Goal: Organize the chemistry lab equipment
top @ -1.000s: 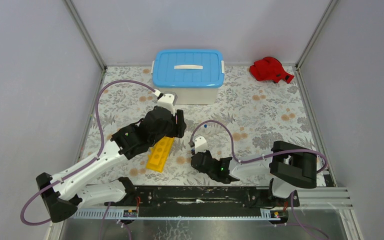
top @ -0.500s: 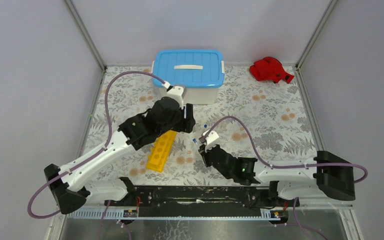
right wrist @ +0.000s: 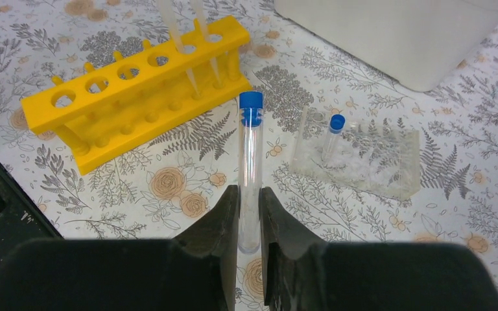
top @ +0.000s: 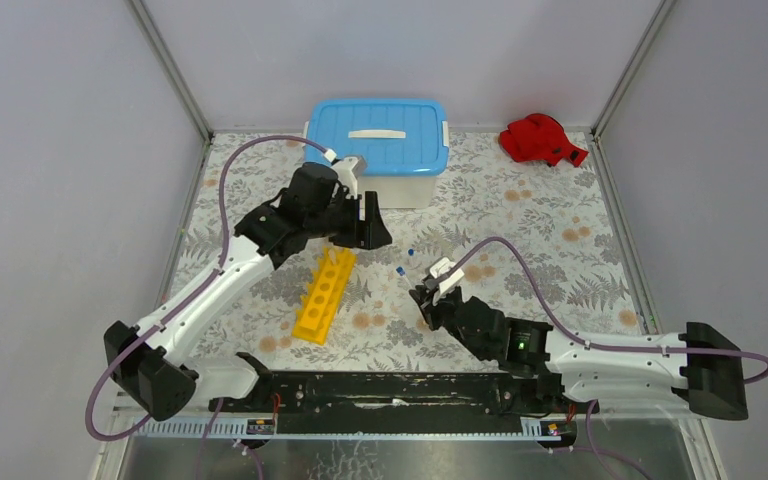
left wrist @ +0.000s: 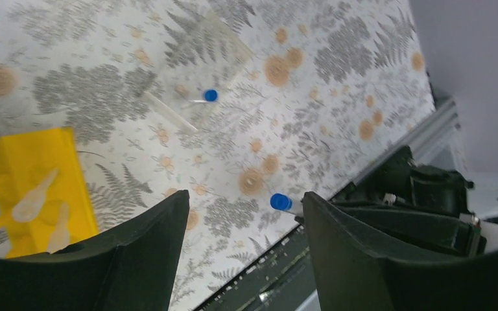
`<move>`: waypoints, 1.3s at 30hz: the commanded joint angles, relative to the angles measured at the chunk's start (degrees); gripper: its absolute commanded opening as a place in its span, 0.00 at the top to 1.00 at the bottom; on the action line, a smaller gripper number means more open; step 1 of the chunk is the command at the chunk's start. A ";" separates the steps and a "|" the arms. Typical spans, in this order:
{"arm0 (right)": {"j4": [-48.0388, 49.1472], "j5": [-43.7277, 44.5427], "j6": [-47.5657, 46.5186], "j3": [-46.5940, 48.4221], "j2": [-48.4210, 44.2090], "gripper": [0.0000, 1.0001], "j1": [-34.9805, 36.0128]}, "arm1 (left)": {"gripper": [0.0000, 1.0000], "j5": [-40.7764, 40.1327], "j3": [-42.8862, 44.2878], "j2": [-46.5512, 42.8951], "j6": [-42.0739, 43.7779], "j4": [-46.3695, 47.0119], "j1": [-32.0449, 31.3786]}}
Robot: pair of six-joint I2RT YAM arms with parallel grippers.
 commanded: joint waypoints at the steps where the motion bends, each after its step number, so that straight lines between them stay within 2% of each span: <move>1: 3.59 -2.06 -4.09 -0.05 -2.52 0.91 0.29 | 0.28 15.25 -0.18 2.03 1.12 3.03 1.64; 10: 3.90 -3.90 -5.53 0.11 -4.82 0.91 0.29 | 0.30 22.29 -0.89 4.12 1.75 4.51 2.36; 39: 2.78 -7.93 -5.52 0.04 -6.38 0.92 0.29 | 0.34 31.39 -4.24 6.88 4.62 4.57 4.83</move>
